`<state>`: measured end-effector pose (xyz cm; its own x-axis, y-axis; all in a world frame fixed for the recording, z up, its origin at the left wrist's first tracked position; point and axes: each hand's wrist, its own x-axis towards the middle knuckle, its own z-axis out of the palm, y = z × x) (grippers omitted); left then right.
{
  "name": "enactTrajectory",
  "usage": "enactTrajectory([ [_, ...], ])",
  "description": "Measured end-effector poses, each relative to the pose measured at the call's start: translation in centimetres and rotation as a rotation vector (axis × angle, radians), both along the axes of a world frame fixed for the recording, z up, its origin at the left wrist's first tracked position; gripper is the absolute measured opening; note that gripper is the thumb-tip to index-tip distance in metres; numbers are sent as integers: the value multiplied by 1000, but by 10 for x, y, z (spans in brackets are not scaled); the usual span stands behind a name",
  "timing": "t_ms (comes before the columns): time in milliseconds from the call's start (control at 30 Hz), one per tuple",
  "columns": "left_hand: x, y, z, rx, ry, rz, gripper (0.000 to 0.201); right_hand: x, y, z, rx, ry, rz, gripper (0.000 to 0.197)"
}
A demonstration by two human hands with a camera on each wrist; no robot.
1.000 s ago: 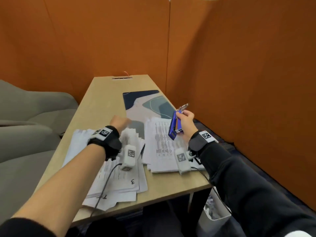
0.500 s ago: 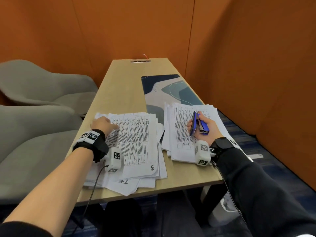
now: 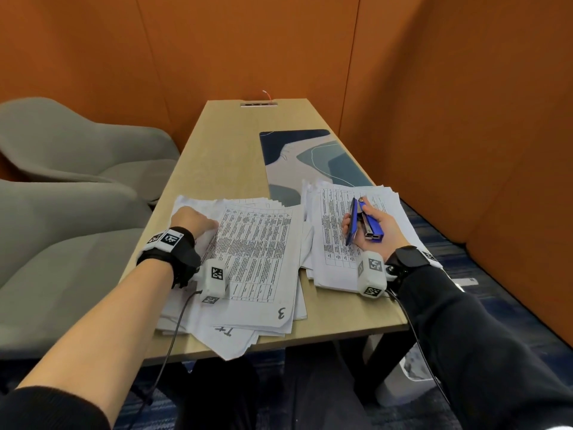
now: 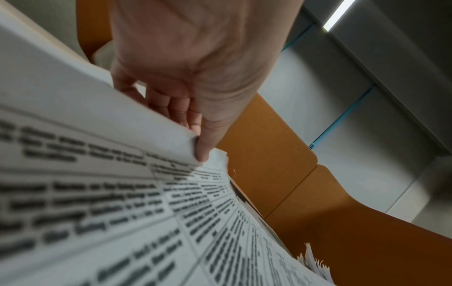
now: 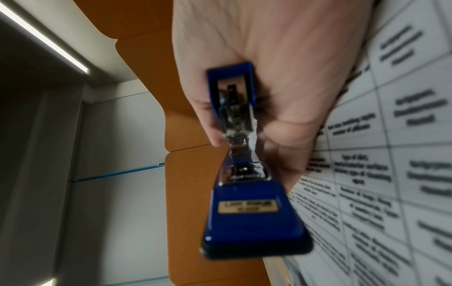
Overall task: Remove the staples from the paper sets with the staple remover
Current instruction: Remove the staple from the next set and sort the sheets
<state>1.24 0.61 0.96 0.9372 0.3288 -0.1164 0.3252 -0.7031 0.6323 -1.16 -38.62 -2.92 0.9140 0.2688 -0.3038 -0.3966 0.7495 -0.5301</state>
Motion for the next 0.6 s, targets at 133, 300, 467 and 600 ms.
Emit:
enactTrajectory([
  [133, -6, 0, 5, 14, -123, -6, 12, 1, 0, -1, -4, 11, 4, 35],
  [300, -23, -5, 35, 14, -385, -254, 16, 1, 0, 0, 18, 39, -5, 50],
  [467, -62, -26, 95, 15, -626, -371, 9, -3, -1, 4, -12, -15, 59, 72],
  [600, -90, -38, 154, -11, -1004, -336, 27, -7, 0, 6, -27, 23, 48, 58],
])
